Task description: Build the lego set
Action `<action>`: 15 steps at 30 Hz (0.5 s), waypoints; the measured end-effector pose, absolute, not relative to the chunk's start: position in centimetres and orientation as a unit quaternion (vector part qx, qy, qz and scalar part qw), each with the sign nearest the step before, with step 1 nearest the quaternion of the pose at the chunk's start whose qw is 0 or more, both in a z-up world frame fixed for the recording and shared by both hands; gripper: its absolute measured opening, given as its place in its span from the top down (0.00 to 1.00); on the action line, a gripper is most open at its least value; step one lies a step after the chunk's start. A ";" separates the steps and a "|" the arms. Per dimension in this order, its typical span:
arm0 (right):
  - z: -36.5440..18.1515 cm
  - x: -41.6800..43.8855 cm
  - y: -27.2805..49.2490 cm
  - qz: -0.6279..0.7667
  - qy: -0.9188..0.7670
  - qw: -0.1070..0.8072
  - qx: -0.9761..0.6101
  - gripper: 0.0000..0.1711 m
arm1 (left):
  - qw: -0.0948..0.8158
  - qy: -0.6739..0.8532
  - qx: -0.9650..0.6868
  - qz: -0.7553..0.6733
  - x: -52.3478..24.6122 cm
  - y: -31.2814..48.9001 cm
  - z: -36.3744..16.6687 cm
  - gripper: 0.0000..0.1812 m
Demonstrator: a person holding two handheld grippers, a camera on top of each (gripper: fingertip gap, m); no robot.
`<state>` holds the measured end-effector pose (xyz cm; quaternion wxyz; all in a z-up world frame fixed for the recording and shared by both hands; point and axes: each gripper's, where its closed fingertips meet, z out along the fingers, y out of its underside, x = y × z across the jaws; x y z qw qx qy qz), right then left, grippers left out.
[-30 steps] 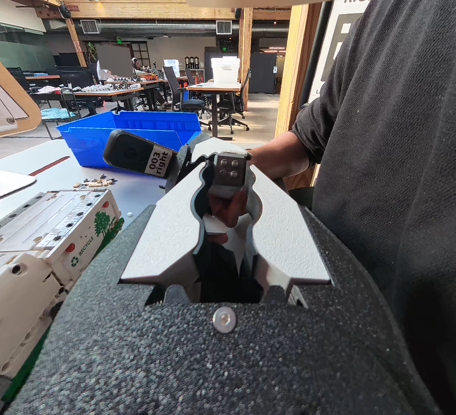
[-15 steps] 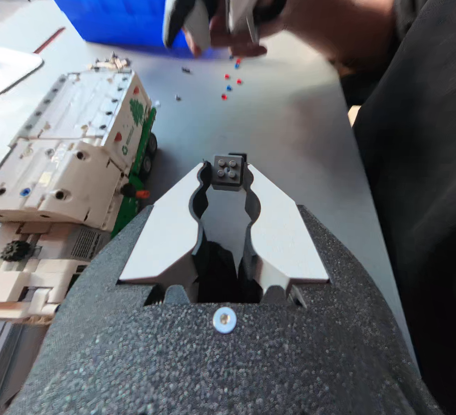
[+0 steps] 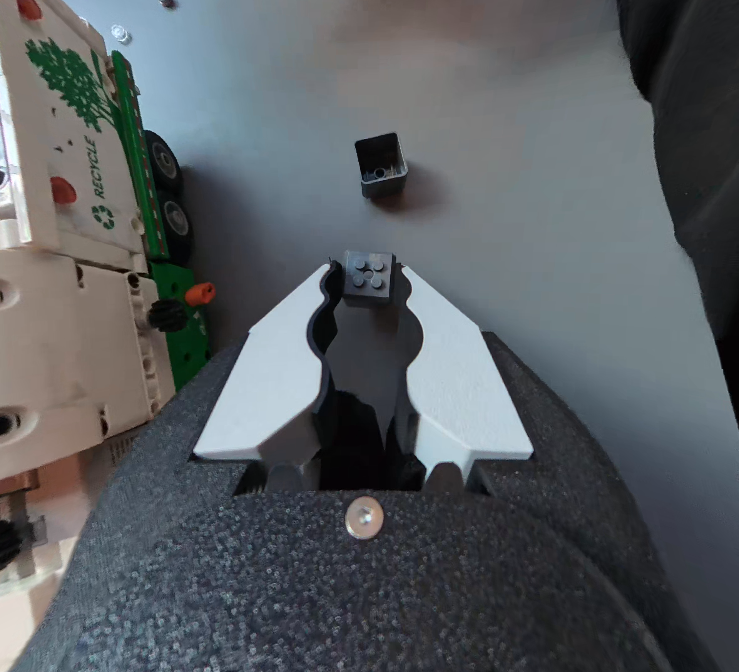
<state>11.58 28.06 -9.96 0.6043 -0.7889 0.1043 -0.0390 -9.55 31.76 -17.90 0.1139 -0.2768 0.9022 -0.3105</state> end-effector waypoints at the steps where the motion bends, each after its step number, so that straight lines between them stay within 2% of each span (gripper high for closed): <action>1: -10.4 11.8 27.9 -0.038 0.102 0.597 -0.795 0.77 | 0.112 0.904 -0.268 -0.314 -9.5 31.8 -17.8 0.87; 15: -12.4 12.8 27.1 -0.034 0.116 0.561 -0.819 0.77 | 0.084 0.926 -0.186 -0.317 -9.2 30.3 -18.1 0.87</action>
